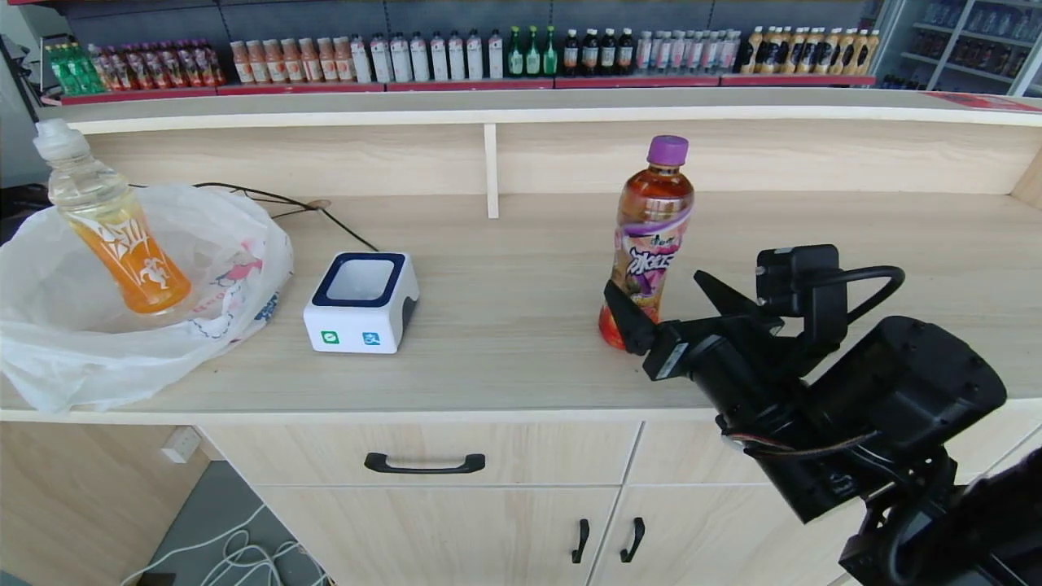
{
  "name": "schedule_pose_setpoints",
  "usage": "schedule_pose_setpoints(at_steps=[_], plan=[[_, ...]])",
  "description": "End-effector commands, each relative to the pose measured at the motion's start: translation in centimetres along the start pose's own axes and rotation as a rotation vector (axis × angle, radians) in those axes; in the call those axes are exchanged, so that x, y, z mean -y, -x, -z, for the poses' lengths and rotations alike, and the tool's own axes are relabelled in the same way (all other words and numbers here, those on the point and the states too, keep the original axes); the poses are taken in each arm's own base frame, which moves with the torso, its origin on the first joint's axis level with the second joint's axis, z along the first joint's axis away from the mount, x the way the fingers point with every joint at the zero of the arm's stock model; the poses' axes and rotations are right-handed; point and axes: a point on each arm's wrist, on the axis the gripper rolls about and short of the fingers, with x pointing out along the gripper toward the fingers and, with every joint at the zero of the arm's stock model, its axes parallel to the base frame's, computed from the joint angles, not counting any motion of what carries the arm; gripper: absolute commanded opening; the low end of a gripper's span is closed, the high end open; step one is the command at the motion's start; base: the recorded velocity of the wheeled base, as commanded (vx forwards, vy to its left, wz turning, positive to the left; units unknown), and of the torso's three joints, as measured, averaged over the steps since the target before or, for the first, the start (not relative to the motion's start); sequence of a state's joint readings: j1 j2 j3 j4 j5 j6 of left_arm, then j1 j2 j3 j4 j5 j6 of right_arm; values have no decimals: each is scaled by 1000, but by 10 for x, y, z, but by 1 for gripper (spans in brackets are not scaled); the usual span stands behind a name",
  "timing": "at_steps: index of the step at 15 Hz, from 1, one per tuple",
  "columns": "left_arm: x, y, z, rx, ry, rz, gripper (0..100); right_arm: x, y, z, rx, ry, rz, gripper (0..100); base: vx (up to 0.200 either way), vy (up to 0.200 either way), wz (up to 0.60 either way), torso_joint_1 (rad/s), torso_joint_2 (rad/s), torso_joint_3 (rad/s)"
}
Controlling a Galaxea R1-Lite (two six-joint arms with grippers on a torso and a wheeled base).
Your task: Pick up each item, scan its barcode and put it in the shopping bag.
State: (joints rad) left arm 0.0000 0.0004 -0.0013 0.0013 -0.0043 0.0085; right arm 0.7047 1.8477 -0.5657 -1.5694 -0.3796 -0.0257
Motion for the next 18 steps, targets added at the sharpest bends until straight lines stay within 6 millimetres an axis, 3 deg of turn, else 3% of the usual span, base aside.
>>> schedule_pose_setpoints(at_steps=[1, 7, 18], plan=[[0, 0, 0, -1, -1, 0, 100, -3, -12, 10, -3, 5, 16, 100, 0, 0, 0, 0, 0, 0], [0, 0, 0, 0, -1, 0, 100, 5, -41, 15, 41, 7, 83, 100, 0, 0, 0, 0, 0, 0], [0, 0, 0, 2, 1, 0, 100, 5, -63, 23, 71, 25, 106, 100, 0, 0, 0, 0, 0, 0]])
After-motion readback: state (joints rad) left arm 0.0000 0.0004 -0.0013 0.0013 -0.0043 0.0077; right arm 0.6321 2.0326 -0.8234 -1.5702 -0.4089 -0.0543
